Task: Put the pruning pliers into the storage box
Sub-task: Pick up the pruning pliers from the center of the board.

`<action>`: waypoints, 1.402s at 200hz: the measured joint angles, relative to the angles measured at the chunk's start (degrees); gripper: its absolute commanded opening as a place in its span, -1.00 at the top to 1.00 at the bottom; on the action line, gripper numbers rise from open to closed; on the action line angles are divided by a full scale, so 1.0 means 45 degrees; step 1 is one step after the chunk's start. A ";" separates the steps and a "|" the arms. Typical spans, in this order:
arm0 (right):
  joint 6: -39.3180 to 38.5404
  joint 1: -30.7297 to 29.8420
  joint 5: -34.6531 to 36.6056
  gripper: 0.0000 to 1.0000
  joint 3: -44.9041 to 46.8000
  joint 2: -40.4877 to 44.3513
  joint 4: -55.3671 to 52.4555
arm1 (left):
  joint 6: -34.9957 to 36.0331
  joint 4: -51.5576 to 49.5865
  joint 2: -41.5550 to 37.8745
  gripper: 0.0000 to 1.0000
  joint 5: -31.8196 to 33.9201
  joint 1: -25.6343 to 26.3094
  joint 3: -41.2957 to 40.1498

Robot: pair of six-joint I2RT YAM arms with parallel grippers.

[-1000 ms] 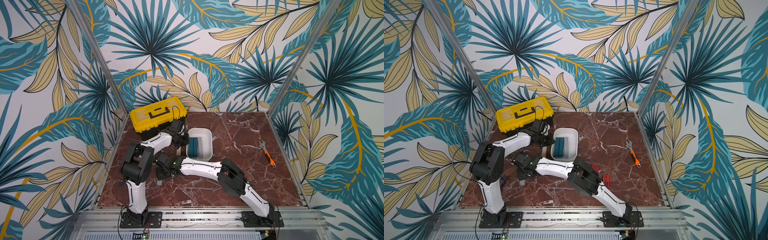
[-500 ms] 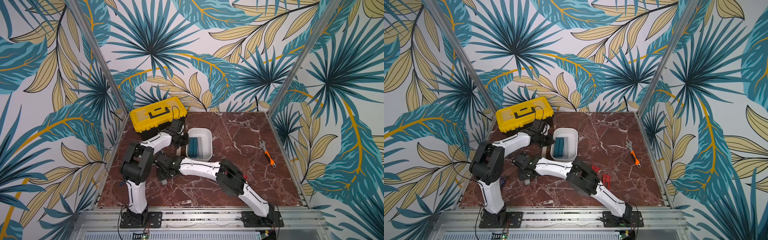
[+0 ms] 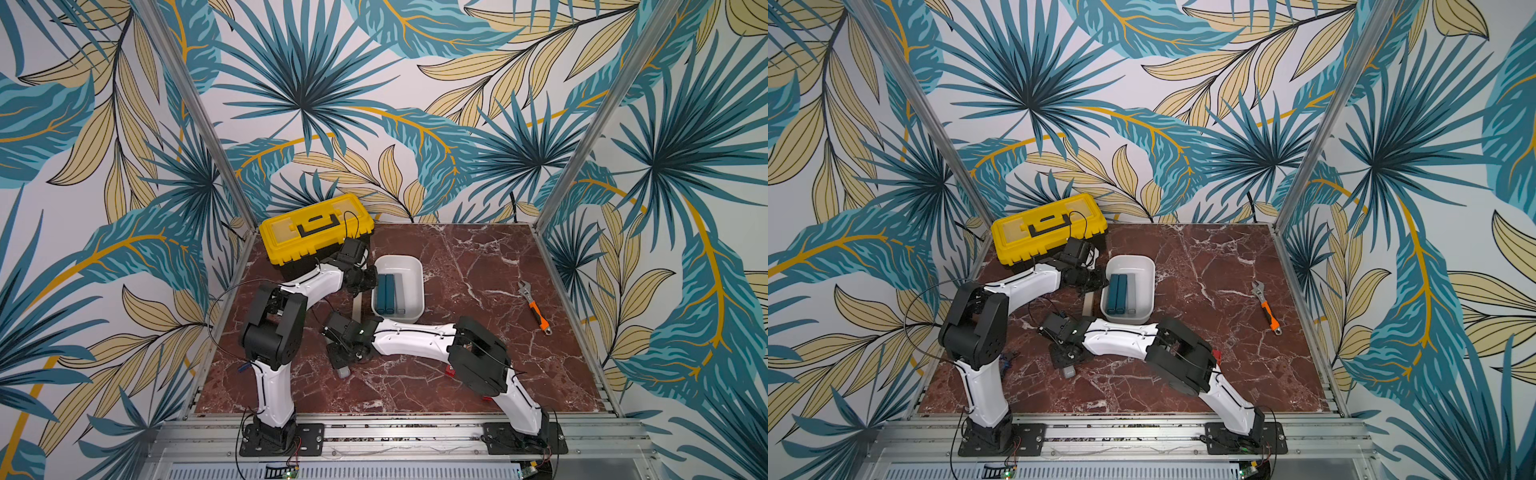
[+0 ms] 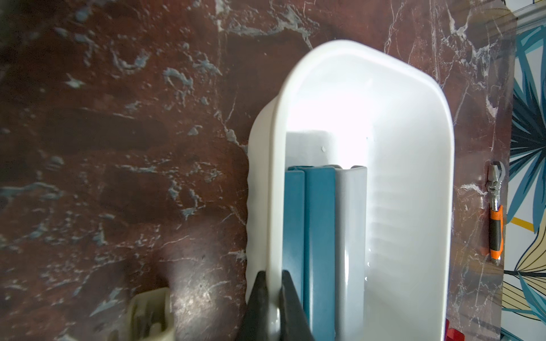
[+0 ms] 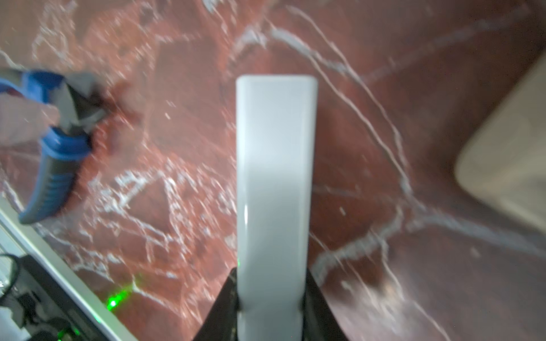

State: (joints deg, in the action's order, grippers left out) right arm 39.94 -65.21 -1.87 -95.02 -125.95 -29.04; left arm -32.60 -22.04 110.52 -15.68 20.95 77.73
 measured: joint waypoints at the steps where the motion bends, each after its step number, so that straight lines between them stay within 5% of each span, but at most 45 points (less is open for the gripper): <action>1: 0.0000 0.0000 0.0000 0.99 0.0044 0.0034 0.0000 | 0.0000 -0.0005 0.0000 1.00 0.0000 0.0000 0.0005; 139: 0.1282 -0.0272 0.0976 1.00 0.5984 0.6392 -0.0636 | 0.0005 -0.0228 0.0486 1.00 0.0296 -0.0010 0.0952; 280: 0.0709 0.1443 0.2861 1.00 0.5955 0.8587 -0.3007 | -0.0316 0.0092 0.0408 1.00 0.0185 -0.0010 0.0345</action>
State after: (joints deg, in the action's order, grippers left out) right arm 43.13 -58.72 11.00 -68.23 -87.31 -42.57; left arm -34.02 -21.63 112.36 -14.85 20.91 79.29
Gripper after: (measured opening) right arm 0.302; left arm 0.082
